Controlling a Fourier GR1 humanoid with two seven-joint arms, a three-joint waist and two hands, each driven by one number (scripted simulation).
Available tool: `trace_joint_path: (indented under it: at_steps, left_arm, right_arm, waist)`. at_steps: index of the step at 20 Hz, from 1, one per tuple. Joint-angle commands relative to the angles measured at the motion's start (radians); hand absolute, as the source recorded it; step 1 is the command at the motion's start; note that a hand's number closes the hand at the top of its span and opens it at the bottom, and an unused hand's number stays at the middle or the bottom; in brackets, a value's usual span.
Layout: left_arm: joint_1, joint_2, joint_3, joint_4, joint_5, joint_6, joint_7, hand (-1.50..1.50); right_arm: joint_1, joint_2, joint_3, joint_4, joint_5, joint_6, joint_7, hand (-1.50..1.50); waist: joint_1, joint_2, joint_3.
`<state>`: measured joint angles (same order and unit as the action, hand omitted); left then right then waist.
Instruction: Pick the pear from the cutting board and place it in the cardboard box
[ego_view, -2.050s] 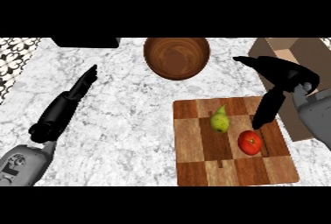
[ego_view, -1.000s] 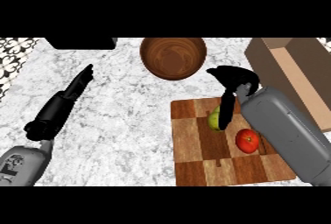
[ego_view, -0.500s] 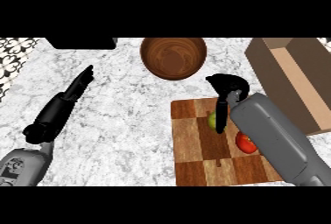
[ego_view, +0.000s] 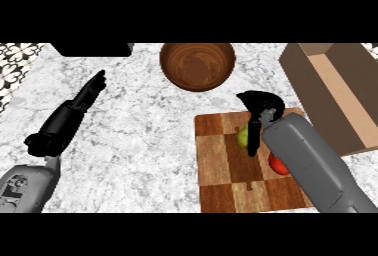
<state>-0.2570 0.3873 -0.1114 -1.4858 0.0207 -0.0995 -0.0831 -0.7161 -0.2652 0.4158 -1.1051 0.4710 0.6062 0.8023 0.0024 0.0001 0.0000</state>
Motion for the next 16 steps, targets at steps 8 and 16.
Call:
trace_joint_path:
  at_steps: [8, 16]
  left_arm:
    - [0.002, -0.052, 0.043, 0.006, -0.047, -0.044, -0.001, 0.00]
    - [0.069, -0.051, 0.081, -0.110, -0.051, -0.082, 0.041, 0.00]
  right_arm:
    - [0.039, 0.068, -0.032, 0.095, 0.156, -0.012, -0.035, -1.50]
    - [0.082, 0.036, -0.091, 0.205, 0.231, -0.079, -0.219, -1.50]
  waist:
    - [-0.001, 0.001, 0.000]
    - [0.006, 0.001, 0.000]
